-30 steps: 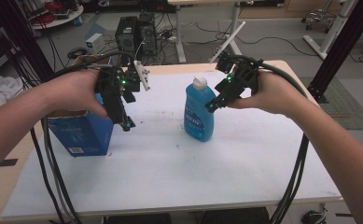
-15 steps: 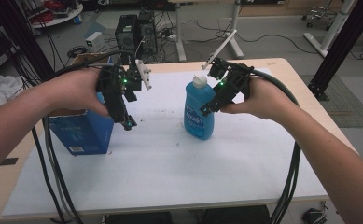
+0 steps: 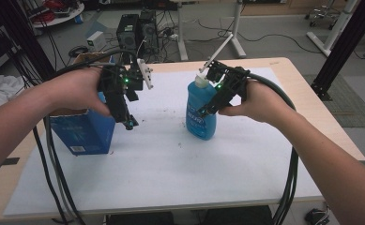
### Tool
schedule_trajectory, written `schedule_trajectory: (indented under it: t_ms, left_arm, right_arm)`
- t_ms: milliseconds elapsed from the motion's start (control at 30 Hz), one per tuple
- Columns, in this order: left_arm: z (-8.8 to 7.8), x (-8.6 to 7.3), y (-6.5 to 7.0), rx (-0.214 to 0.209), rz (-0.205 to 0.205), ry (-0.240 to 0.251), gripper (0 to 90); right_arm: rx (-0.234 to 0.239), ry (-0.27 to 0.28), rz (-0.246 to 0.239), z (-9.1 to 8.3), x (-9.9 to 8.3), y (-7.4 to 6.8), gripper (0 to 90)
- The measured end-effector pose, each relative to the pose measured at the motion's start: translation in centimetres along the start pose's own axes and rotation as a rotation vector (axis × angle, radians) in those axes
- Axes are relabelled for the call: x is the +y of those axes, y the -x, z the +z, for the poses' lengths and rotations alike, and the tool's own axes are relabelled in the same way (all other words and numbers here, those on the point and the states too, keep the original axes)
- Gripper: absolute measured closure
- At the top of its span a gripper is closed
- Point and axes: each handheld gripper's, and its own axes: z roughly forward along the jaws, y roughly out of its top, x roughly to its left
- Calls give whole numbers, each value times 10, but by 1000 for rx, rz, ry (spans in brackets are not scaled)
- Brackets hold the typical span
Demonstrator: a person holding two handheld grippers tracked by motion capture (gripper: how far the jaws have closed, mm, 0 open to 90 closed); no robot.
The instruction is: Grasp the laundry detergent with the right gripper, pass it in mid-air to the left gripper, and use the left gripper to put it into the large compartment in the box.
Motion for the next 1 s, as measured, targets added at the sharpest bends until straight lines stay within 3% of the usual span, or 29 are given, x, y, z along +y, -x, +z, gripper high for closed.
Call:
schedule_trajectory:
  t_ms: [1000]
  left_arm:
    - [0, -1, 0, 1, -3, 1, 196]
  right_arm:
    - [-43, 3, 17, 8, 0, -2, 219]
